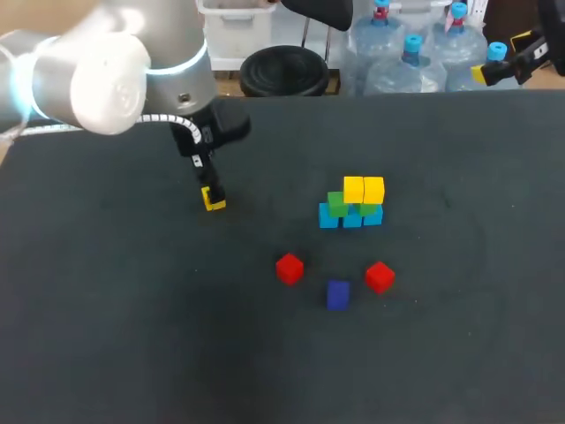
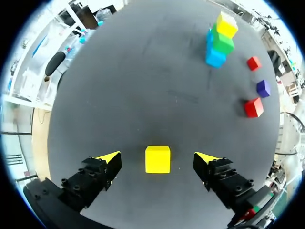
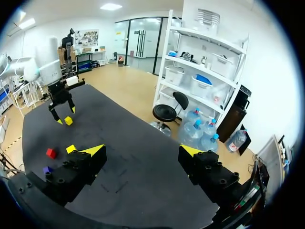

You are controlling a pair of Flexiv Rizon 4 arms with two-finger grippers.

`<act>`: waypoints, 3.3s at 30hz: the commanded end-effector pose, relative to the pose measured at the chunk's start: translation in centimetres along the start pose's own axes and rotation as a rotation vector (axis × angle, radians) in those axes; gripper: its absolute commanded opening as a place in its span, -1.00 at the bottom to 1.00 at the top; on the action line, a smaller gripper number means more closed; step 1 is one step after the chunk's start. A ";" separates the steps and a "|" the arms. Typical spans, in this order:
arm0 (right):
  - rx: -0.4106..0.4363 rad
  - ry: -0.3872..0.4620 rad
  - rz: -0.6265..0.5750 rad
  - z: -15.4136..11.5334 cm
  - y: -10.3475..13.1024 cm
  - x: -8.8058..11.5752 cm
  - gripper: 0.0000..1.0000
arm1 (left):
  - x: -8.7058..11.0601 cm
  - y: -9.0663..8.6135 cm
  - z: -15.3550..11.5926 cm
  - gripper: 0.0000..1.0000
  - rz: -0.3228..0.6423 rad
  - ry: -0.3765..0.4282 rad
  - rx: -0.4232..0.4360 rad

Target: Place the blue cubes, place green cubes on the blue cubes, place the yellow cubes on the green cubes, then place the red cubes on the yellow cubes, and place purple cube on the red cubes.

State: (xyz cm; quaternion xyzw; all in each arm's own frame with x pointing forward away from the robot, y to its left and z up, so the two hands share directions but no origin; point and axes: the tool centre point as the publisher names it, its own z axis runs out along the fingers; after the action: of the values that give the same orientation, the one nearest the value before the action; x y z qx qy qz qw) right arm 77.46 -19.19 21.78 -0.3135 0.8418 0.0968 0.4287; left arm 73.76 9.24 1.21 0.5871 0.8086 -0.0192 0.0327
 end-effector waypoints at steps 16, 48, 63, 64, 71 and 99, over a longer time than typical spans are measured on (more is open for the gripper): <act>0.053 0.003 0.001 -0.1 0.3 0.0 1.00 | -0.2 0.0 1.9 -1.00 0.036 0.026 0.085; 0.053 0.003 0.001 -0.1 0.3 0.0 1.00 | -14.4 -8.7 -9.2 -1.00 0.276 0.009 0.153; 0.053 0.003 0.001 -0.1 0.3 0.0 1.00 | -16.2 -12.1 -8.1 -1.00 0.189 -0.021 0.078; 0.053 0.003 0.001 -0.1 0.3 0.0 1.00 | -16.5 -12.2 -7.9 -1.00 0.193 -0.022 0.076; 0.053 0.003 0.001 -0.1 0.3 0.0 1.00 | -17.2 -12.6 -7.2 -1.00 0.244 0.007 0.067; 0.053 0.003 0.001 -0.1 0.3 0.0 1.00 | -17.2 -11.1 -5.5 -1.00 0.332 0.003 0.024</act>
State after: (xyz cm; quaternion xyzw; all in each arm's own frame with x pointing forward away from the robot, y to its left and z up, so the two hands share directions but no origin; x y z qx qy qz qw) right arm 77.47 -19.20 21.80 -0.3115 0.8424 0.0924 0.4299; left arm 68.26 -9.85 7.88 0.7124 0.7008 -0.0240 0.0288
